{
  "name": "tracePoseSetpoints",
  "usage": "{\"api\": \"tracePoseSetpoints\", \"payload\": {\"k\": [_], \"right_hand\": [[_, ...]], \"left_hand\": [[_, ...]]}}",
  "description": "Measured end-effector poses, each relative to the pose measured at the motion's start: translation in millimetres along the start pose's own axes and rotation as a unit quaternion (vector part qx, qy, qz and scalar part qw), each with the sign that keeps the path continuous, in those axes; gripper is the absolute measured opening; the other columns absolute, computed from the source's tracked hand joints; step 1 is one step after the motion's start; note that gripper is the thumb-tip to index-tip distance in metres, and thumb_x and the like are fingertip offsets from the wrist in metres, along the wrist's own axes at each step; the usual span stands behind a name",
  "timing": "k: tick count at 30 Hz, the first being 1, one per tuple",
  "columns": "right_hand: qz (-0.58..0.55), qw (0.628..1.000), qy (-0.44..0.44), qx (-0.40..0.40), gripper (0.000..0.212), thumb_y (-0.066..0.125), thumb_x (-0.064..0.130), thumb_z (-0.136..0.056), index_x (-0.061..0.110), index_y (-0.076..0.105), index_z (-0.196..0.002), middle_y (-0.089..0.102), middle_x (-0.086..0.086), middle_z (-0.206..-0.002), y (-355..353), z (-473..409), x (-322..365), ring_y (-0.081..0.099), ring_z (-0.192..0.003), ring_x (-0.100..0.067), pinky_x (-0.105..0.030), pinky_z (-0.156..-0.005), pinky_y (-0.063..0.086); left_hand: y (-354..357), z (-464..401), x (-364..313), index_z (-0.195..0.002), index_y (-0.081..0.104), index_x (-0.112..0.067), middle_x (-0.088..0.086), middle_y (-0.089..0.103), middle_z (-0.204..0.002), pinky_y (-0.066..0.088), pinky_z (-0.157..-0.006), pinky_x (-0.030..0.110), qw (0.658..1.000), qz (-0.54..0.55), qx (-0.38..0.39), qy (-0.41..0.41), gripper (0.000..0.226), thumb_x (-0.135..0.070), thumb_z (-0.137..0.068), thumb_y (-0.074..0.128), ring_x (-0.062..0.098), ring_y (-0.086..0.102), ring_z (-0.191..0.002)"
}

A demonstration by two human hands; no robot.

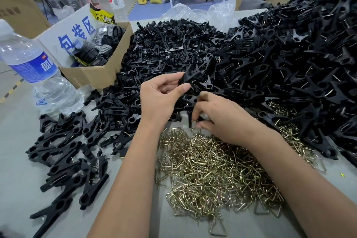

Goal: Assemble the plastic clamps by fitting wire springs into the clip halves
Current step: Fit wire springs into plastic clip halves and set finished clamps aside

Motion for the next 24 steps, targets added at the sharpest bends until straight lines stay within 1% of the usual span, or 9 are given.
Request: {"api": "tracePoseSetpoints", "payload": {"k": [3,5,8,10,12,14,17,19,24], "right_hand": [[-0.036,0.998,0.004,-0.057,0.011,0.07,0.033,-0.097,0.025,0.063,-0.1,0.049,0.012,-0.116,3.6,-1.6,-3.6,0.058,-0.098,-0.013,-0.034,-0.088,0.051],[-0.086,0.991,0.005,-0.102,0.012,0.069,0.033,-0.097,0.022,0.063,-0.099,0.051,0.011,-0.108,3.2,0.0,-6.9,0.055,-0.096,-0.01,-0.026,-0.089,0.048],[-0.14,0.973,0.03,-0.183,0.009,0.065,0.028,-0.099,0.02,0.061,-0.098,0.054,0.01,-0.101,0.8,1.6,-11.8,0.054,-0.09,-0.003,-0.014,-0.083,0.044],[-0.187,0.958,0.051,-0.212,0.008,0.061,0.02,-0.103,0.018,0.059,-0.096,0.061,0.006,-0.092,0.7,2.5,-14.7,0.062,-0.073,-0.006,-0.016,-0.069,0.049],[-0.27,0.937,0.075,-0.207,0.012,0.056,0.016,-0.106,0.016,0.057,-0.095,0.067,-0.004,-0.08,1.5,4.8,-17.2,0.064,-0.048,-0.014,-0.023,-0.045,0.05],[-0.284,0.936,0.068,-0.195,0.011,0.058,0.015,-0.106,0.016,0.059,-0.095,0.068,-0.006,-0.078,1.8,6.2,-16.9,0.063,-0.043,-0.015,-0.024,-0.04,0.048],[-0.168,0.968,0.036,-0.183,0.004,0.07,0.013,-0.097,0.015,0.069,-0.094,0.066,0.004,-0.093,2.8,4.6,-16.1,0.064,-0.077,-0.005,-0.026,-0.072,0.055],[-0.157,0.974,0.022,-0.163,0.004,0.076,0.013,-0.092,0.015,0.075,-0.095,0.063,0.004,-0.107,2.6,5.5,-15.3,0.062,-0.094,-0.008,-0.026,-0.091,0.053],[-0.075,0.997,-0.021,-0.006,0.017,0.08,0.042,-0.086,0.039,0.077,-0.103,0.043,0.007,-0.137,3.1,6.8,-5.1,0.037,-0.128,-0.01,-0.028,-0.111,0.032]], "left_hand": [[-2.8,-1.2,1.2,-0.106,0.082,-0.02,0.004,0.08,-0.092,0.063,-0.087,0.039,1.0,-0.001,-0.014,0.004,0.033,-0.013,-0.075,0.092,0.025,0.074,-0.088],[-4.6,-2.7,1.7,-0.105,0.081,-0.023,-0.001,0.08,-0.092,0.06,-0.083,0.029,1.0,0.005,-0.021,0.01,0.032,-0.015,-0.075,0.092,0.012,0.072,-0.085],[-5.5,-3.7,2.0,-0.102,0.081,-0.026,-0.006,0.08,-0.092,0.056,-0.08,0.02,0.999,0.01,-0.029,0.022,0.031,-0.016,-0.075,0.092,0.005,0.071,-0.085],[-5.6,-3.5,2.1,-0.101,0.081,-0.028,-0.007,0.08,-0.093,0.055,-0.08,0.018,0.999,0.01,-0.035,0.024,0.03,-0.017,-0.076,0.092,0.003,0.07,-0.086],[-5.3,-3.7,2.4,-0.101,0.081,-0.028,-0.007,0.08,-0.093,0.055,-0.08,0.018,0.999,0.011,-0.039,0.023,0.029,-0.017,-0.076,0.092,0.004,0.07,-0.087],[-5.3,-4.1,2.6,-0.101,0.081,-0.028,-0.007,0.08,-0.091,0.055,-0.079,0.018,0.999,0.014,-0.041,0.021,0.029,-0.016,-0.076,0.092,0.004,0.069,-0.086],[-5.7,-4.2,2.9,-0.102,0.081,-0.025,-0.007,0.08,-0.091,0.055,-0.081,0.019,0.999,0.019,-0.043,0.02,0.029,-0.013,-0.077,0.091,0.005,0.069,-0.086],[-5.9,-4.1,2.9,-0.103,0.081,-0.023,-0.005,0.08,-0.092,0.056,-0.081,0.021,0.999,0.024,-0.044,0.017,0.029,-0.013,-0.077,0.09,0.007,0.07,-0.087],[-5.7,-4.2,2.2,-0.102,0.081,-0.023,-0.007,0.079,-0.09,0.054,-0.079,0.018,0.999,0.02,-0.045,0.02,0.028,-0.013,-0.078,0.09,0.004,0.069,-0.085]]}}
Point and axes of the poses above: each hand's wrist, its own z-axis away from the middle knuckle, its own y-axis out of the palm, x = y × z, the point moved 2 cm from there along -z, towards the middle knuckle
